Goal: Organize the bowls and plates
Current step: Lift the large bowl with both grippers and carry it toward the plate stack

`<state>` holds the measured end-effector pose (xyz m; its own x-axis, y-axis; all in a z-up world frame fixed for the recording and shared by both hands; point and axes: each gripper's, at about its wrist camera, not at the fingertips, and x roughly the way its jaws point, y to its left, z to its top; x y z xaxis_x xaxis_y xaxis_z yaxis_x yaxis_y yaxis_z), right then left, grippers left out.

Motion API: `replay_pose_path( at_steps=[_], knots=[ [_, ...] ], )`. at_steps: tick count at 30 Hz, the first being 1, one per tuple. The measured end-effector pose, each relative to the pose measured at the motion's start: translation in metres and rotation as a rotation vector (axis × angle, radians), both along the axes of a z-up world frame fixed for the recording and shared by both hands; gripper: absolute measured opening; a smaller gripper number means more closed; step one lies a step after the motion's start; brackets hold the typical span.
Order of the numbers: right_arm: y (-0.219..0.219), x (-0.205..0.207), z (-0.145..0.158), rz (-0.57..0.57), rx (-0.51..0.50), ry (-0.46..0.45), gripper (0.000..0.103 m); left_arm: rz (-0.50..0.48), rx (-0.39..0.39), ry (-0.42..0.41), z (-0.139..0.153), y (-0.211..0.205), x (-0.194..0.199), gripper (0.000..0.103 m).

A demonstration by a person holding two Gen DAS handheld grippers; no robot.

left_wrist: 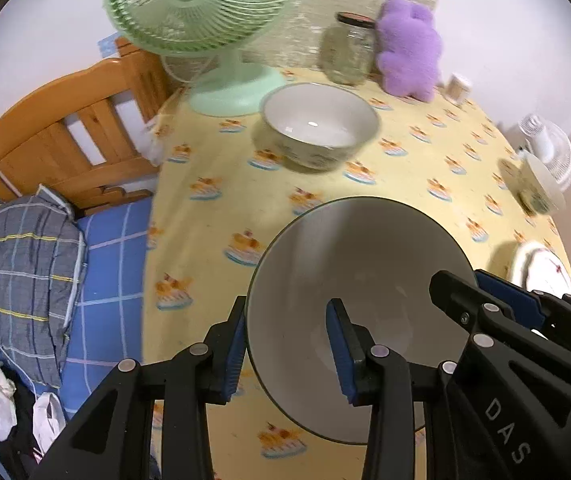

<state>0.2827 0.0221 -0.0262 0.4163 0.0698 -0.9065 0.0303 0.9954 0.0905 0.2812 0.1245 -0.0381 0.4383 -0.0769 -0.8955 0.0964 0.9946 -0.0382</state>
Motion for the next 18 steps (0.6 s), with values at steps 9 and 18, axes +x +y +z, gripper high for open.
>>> replay_pose_path(
  at_steps=[9,18],
  knots=[
    [-0.045,-0.045,-0.006,-0.080,0.003,0.026,0.029,-0.067,-0.010,0.027,-0.007,-0.042,-0.035,0.038],
    [-0.083,-0.065,-0.014,-0.072,-0.011,0.063,0.029,-0.063,-0.023,0.078,-0.018,-0.082,-0.053,0.038]
  ],
)
